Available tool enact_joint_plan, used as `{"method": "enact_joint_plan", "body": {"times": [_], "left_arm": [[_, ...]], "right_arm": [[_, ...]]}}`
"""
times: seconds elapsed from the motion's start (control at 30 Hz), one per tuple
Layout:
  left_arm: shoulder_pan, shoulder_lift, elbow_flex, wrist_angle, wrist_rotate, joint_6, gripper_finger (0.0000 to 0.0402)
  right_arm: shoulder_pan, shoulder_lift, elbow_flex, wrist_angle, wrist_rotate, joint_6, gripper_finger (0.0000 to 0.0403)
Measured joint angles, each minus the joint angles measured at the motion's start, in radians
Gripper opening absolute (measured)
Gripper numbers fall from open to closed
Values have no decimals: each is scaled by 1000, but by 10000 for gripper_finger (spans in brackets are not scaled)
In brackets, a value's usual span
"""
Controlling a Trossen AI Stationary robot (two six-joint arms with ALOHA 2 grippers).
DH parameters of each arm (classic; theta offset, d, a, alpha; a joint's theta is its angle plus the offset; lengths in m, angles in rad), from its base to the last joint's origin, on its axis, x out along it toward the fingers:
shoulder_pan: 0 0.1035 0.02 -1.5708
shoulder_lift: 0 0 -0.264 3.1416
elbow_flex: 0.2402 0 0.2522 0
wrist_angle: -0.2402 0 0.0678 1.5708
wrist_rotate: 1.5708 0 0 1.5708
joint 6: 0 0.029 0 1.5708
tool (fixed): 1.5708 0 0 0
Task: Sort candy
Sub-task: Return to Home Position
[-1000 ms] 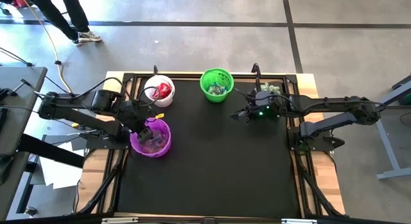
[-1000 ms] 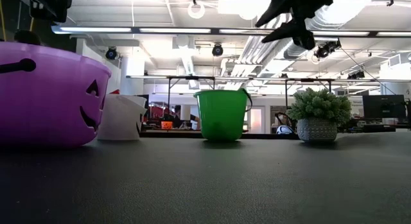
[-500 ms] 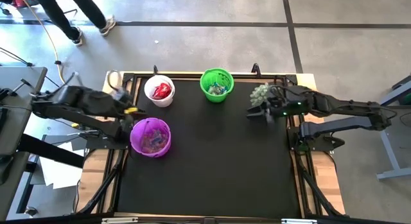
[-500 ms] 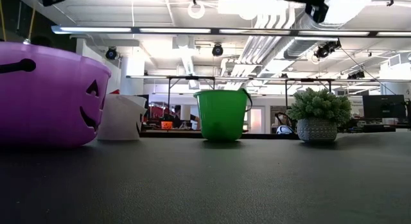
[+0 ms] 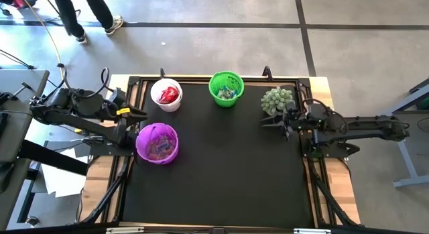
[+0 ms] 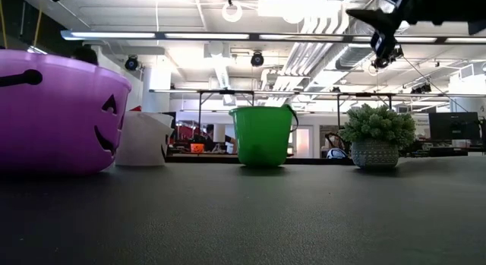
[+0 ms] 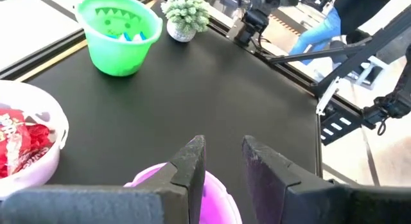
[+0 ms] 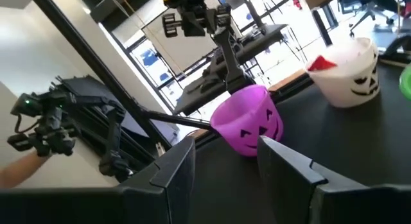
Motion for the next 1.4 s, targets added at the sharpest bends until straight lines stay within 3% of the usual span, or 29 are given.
{"method": "enact_joint_plan", "body": {"times": [0.33, 0.73, 1.13, 1.27, 1.4], "left_arm": [[0, 0, 0, 3, -13, -40, 87], [0, 0, 0, 2, 3, -95, 87], [0, 1, 0, 2, 4, -113, 87], [0, 1, 0, 2, 4, -114, 87], [0, 1, 0, 2, 5, -121, 87]], "right_arm": [[0, -9, -116, 38, 0, -1, 162], [0, -8, -285, 249, 18, 109, 162], [-3, -8, -349, 247, 61, 164, 162], [-4, -7, -350, 144, 148, 223, 162], [-4, -7, -350, 69, 301, 269, 162]]}}
